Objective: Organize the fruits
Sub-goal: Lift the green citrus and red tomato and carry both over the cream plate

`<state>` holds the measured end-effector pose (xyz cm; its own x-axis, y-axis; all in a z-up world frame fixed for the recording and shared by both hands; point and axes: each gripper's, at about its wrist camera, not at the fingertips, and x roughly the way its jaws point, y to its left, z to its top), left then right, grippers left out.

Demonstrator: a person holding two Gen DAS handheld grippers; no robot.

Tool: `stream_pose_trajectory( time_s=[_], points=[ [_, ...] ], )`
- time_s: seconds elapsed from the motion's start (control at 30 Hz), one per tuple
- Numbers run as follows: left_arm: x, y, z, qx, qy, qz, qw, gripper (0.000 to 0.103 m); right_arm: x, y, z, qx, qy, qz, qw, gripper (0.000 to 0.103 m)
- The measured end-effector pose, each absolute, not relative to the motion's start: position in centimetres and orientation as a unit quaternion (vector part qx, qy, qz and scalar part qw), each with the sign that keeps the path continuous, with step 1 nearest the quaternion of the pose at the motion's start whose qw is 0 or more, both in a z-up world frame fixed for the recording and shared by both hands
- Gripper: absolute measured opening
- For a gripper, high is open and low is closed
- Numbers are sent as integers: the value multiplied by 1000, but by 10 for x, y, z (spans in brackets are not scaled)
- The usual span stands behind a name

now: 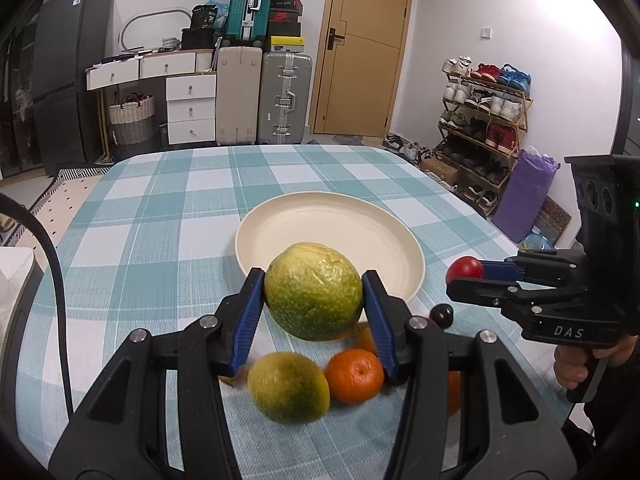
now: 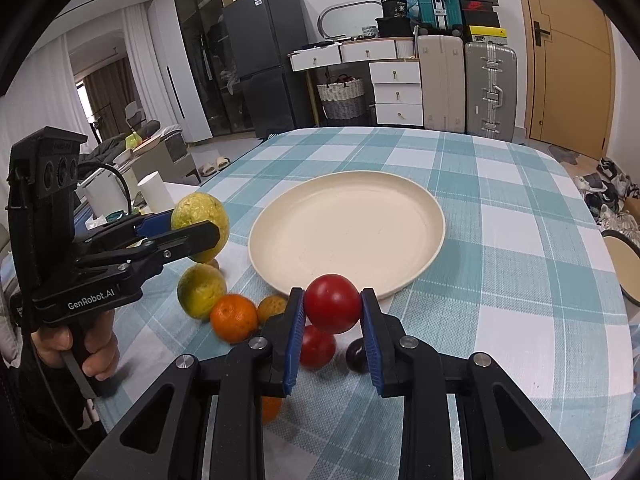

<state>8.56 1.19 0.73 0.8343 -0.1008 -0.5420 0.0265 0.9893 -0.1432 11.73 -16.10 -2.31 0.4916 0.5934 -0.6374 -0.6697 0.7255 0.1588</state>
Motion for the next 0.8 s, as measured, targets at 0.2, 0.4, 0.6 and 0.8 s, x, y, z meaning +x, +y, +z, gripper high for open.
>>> stream_pose_trajectory(
  time_s=[0.2,0.4,0.6,0.8],
  points=[
    [109,14,4,-67,289,-32,954,47,132,-157,-20,-55,342,360,866,28],
    [129,12,-5,-66,299,-32,952,47,147,-150,-23,-56,347,354,866,28],
    [147,10,-12,-61,311,-35,948,47,161,-145,-27,-54,354,349,866,28],
    [164,10,-18,-60,323,-32,944,47,176,-139,-33,-56,363,338,866,28]
  ],
)
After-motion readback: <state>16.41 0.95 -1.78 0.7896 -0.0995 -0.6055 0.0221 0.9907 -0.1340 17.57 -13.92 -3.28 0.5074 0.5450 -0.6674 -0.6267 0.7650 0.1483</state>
